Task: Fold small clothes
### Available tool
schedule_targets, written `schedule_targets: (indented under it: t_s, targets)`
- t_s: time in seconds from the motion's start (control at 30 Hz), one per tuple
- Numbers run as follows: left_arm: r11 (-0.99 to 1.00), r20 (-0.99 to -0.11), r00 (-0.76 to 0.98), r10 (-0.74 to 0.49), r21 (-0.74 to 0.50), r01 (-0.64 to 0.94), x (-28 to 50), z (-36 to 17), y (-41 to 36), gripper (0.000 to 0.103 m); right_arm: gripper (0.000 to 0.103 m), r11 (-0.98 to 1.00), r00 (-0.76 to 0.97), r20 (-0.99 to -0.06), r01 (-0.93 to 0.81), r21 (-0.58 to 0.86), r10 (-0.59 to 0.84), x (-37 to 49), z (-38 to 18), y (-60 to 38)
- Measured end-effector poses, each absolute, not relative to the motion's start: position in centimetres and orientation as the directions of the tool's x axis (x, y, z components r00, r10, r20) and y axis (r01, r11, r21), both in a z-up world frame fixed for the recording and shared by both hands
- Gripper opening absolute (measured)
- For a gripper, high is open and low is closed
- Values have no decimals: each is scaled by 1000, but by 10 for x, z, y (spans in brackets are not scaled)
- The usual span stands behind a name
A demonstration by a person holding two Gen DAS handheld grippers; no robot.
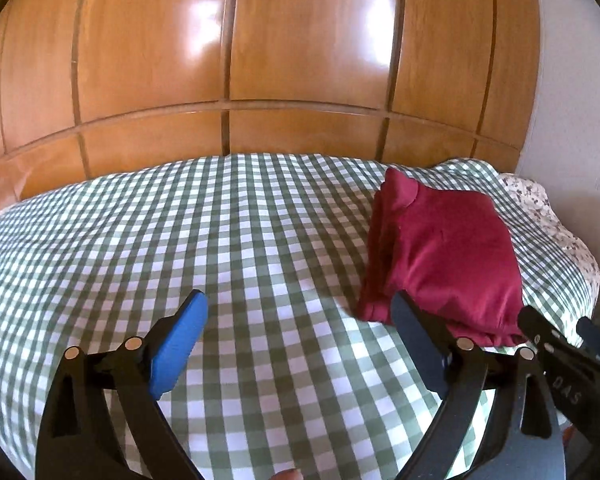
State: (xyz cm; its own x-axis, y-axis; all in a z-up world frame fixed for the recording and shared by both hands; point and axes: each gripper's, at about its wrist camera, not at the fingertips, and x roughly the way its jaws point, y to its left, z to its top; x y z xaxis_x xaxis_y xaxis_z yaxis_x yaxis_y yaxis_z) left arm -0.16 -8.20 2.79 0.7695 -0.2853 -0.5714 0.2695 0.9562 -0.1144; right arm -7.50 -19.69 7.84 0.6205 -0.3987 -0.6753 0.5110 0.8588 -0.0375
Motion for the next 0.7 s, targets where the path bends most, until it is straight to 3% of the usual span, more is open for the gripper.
schedule_targets:
  t_s: [0.7]
  targets:
    - [964,-592,765,-253,-87,251,-5,17,-82,99,100,856,614,-676,515,-47,-407,-74,72,-188]
